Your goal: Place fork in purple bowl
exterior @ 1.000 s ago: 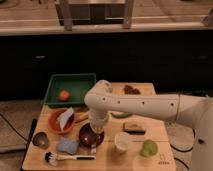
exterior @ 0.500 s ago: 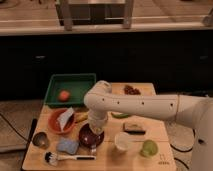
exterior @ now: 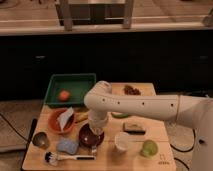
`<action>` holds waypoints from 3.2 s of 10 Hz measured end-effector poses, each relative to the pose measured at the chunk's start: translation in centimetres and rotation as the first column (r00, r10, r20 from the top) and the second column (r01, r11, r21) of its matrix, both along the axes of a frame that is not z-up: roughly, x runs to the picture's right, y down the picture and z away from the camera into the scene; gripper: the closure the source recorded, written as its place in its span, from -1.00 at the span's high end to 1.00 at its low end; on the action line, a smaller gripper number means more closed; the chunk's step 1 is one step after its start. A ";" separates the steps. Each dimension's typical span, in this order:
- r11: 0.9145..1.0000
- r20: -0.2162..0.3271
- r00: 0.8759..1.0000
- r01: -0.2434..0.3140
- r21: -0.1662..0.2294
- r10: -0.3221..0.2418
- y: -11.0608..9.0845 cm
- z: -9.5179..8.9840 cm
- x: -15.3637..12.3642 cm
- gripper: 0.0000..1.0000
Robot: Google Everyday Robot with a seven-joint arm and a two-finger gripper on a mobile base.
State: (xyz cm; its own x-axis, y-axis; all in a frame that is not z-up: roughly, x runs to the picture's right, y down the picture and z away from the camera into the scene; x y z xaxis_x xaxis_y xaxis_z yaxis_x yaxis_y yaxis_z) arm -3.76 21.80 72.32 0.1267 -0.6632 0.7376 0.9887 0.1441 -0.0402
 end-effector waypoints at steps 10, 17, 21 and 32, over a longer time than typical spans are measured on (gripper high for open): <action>0.999 0.014 0.999 0.030 -0.014 -0.030 -1.7 0.5 -1.2 0.60; 0.999 0.025 0.999 0.036 -0.031 -0.035 -1.9 0.9 -1.2 0.60; 0.999 0.032 0.999 0.034 -0.033 -0.033 -2.0 1.0 -1.2 0.60; 0.999 0.032 0.999 0.034 -0.035 -0.033 -1.9 1.0 -1.2 0.60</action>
